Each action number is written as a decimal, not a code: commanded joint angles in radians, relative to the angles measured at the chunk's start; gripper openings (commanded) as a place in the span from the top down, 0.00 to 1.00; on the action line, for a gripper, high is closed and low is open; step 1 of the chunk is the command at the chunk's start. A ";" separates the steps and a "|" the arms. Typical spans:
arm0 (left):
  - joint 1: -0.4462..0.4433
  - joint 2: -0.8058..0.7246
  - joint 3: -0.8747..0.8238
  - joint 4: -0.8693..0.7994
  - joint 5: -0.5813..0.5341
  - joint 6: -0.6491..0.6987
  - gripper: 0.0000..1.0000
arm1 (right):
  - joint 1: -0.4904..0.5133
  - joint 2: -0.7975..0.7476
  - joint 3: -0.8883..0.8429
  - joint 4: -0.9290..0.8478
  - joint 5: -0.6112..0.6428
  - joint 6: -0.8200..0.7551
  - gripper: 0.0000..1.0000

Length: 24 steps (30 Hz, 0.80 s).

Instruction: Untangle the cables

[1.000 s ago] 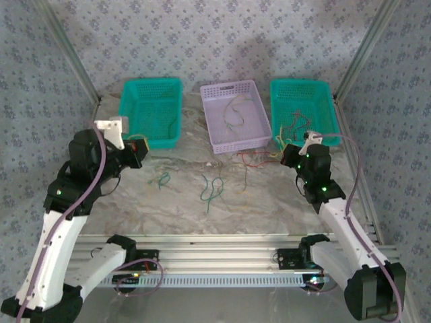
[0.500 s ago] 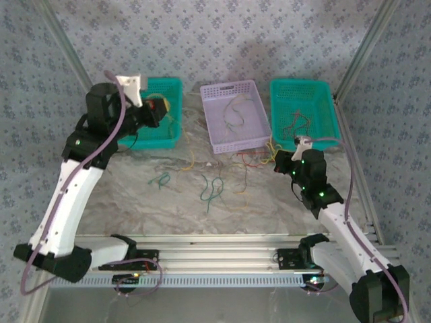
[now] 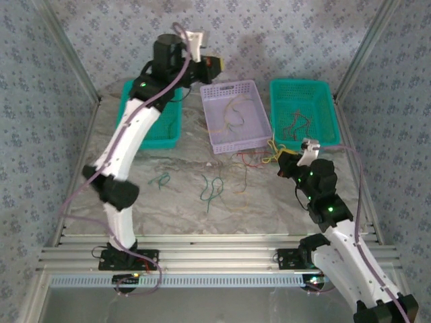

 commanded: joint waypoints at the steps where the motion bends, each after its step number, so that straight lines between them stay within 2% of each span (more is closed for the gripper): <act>1: -0.015 0.205 0.280 -0.142 0.062 0.022 1.00 | 0.016 -0.049 0.036 -0.054 0.006 0.004 1.00; 2: -0.014 0.256 0.319 -0.139 0.071 0.011 1.00 | 0.019 -0.062 0.040 -0.062 -0.001 0.003 1.00; 5: -0.019 0.299 0.271 -0.040 0.075 -0.014 1.00 | 0.022 -0.090 0.054 -0.084 -0.016 0.000 1.00; 7: -0.029 0.354 0.326 -0.058 0.068 -0.004 1.00 | 0.023 -0.103 0.063 -0.100 -0.031 -0.005 1.00; 14: -0.058 0.452 0.324 -0.088 0.065 0.003 1.00 | 0.025 -0.133 0.078 -0.125 -0.023 -0.007 1.00; 17: -0.068 0.478 0.325 -0.132 0.053 0.027 0.96 | 0.024 -0.131 0.089 -0.128 -0.017 -0.010 1.00; 18: -0.069 0.482 0.324 -0.137 0.051 0.029 0.89 | 0.024 -0.128 0.094 -0.129 -0.017 -0.011 1.00; 22: -0.068 0.465 0.325 -0.147 0.036 0.044 0.52 | 0.025 -0.117 0.115 -0.147 -0.014 -0.022 1.00; 24: -0.068 0.449 0.325 -0.157 0.017 0.056 0.38 | 0.024 -0.117 0.123 -0.151 -0.009 -0.030 1.00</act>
